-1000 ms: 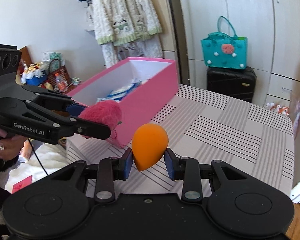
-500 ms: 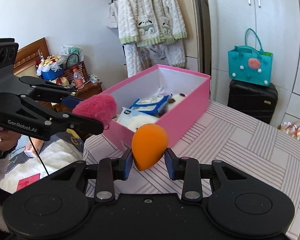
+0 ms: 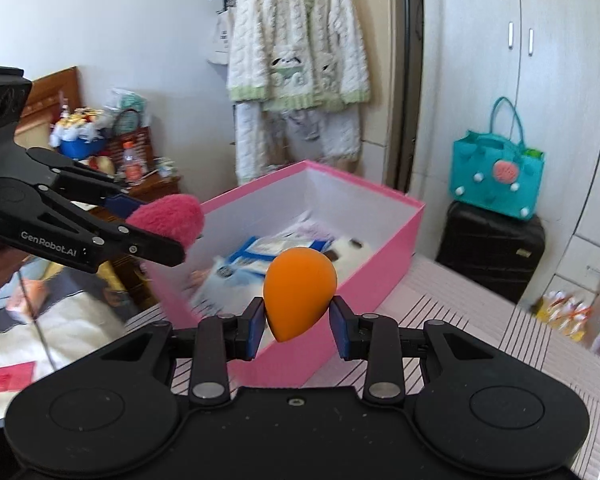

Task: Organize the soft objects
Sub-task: 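Carry the pompom with the left gripper while the right gripper carries the sponge over the box, then open the left gripper over the box while the right gripper releases the sponge into it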

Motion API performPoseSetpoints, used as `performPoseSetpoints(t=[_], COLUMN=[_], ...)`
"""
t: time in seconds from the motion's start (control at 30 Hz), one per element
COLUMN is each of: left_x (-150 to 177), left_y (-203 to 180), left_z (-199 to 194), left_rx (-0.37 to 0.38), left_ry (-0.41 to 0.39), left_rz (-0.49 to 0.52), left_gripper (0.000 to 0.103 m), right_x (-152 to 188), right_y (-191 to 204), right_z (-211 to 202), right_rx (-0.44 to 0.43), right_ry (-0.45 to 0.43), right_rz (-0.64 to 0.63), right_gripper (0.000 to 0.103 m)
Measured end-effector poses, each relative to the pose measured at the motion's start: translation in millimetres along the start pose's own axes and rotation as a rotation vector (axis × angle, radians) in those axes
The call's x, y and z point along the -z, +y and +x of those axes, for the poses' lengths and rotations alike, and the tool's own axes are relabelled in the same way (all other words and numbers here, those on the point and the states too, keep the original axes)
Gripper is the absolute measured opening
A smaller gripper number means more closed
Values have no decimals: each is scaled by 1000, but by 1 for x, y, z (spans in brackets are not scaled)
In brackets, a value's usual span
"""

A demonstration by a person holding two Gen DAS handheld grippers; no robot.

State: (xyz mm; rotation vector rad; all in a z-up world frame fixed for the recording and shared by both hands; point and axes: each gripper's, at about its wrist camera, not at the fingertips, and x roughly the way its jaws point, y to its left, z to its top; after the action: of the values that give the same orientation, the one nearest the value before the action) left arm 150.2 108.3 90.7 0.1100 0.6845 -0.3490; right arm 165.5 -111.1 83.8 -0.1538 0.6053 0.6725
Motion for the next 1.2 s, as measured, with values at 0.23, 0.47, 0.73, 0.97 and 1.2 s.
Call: performPoseSetpoints(t=[0.23,0.47,0.73,0.97,1.2], left_x=[-16,-40,-54,-49,-53], left_y=[9,30,50,44,37], left_z=[51,103,141,150,133], left_rx=[-156,-118,-94,-133,-153], left_ry=[-12,69,150,156,148], left_rz=[124,90,-6,-5,40], left_gripper=[45,45,45,54,65], right_x=[-22,-51,-74,-78,-74], right_y=[-19,-38,-56,-60,-62], right_z=[42,95,150,168,165], right_rx=[-34,-55,-54,-43,-20], right_ry=[15,46,113,121,103], right_rz=[16,18,31,49,55], right_gripper=[40,40,40,42,48])
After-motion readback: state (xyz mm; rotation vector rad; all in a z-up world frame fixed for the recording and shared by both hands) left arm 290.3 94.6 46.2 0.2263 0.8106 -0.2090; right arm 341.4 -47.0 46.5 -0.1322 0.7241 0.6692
